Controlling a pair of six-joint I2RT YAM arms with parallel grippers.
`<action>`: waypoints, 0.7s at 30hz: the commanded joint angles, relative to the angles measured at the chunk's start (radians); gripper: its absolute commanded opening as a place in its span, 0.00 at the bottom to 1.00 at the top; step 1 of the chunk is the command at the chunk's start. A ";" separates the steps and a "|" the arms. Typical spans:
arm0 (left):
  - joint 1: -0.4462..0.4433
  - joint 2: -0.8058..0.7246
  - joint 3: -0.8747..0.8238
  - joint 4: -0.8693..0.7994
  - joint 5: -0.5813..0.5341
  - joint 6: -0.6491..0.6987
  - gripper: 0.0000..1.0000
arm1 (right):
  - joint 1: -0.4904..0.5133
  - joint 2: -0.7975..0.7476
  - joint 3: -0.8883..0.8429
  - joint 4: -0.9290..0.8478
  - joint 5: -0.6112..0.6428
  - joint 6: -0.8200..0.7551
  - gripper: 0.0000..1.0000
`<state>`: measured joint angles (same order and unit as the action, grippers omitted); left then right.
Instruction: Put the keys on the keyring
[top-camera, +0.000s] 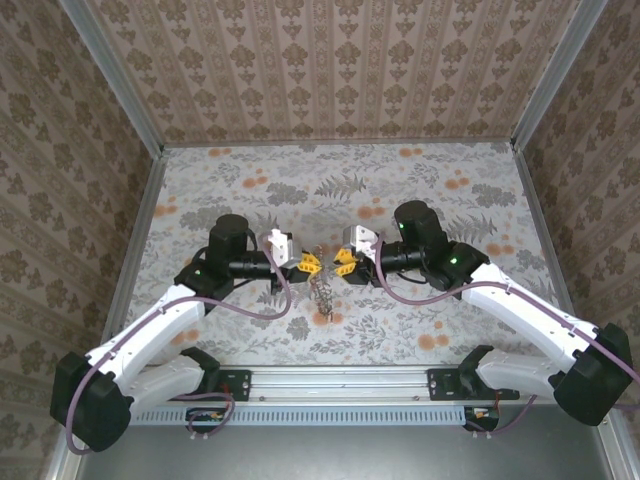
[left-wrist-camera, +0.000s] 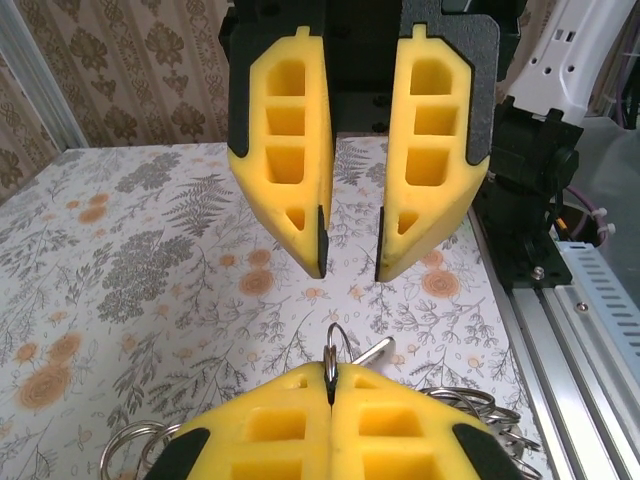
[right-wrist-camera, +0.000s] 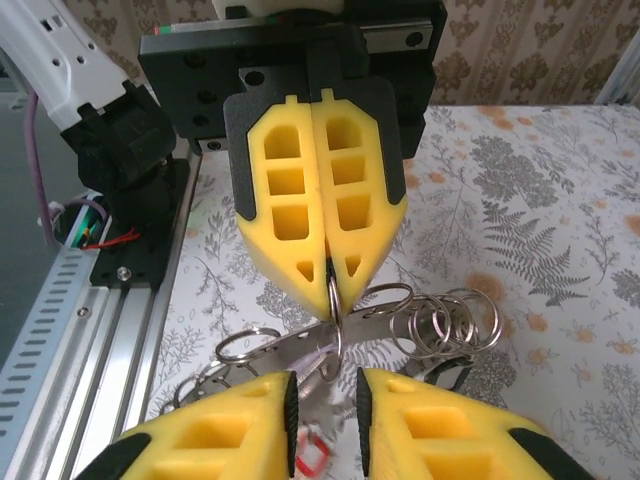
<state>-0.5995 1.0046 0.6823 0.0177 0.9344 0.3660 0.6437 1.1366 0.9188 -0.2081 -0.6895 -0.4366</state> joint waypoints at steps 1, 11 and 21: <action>0.008 -0.016 0.003 0.069 0.063 -0.017 0.00 | -0.004 -0.018 -0.006 0.045 -0.042 0.025 0.27; 0.008 -0.003 0.011 0.087 0.081 -0.015 0.00 | -0.002 0.032 0.013 0.078 -0.080 0.049 0.21; 0.007 -0.001 0.013 0.098 0.082 -0.015 0.00 | 0.001 0.068 0.009 0.089 -0.078 0.094 0.15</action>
<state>-0.5995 1.0069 0.6819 0.0582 0.9730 0.3618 0.6437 1.1885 0.9188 -0.1333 -0.7422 -0.3668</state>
